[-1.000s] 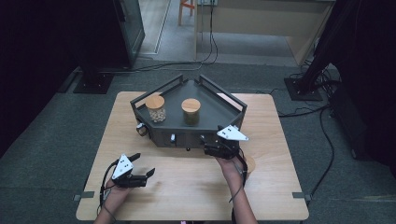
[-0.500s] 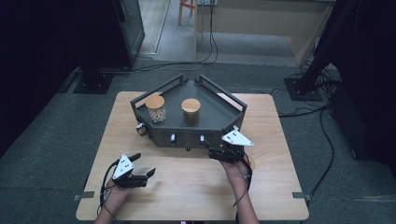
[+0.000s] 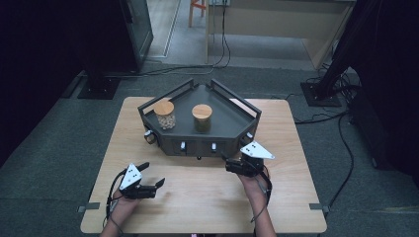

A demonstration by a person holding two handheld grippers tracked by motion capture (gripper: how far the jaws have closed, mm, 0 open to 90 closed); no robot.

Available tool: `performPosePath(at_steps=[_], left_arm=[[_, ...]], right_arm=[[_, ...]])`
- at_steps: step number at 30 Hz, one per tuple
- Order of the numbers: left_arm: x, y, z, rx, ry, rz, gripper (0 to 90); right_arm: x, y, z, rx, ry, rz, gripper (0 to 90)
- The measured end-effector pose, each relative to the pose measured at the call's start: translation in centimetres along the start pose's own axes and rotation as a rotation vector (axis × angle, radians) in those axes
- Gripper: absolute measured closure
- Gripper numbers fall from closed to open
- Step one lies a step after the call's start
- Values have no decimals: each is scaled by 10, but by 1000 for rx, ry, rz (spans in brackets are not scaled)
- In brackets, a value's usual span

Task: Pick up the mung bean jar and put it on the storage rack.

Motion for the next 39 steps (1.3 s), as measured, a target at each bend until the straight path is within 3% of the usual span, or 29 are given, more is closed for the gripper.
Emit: performPosePath(at_steps=[39], left_arm=[[-1, -1, 0, 3, -6, -9, 109]], right_arm=[[-23, 12, -23, -62, -19, -2, 170]])
Point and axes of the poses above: each handheld gripper's, and its own axes: z roughly forward along the jaws, x roughly out of its top, y roughly to its right, the point moved 5 cm from there along z, roughly forward along the jaws, and after that the axes turned 11 degrees about z, right-handed, at the moved point
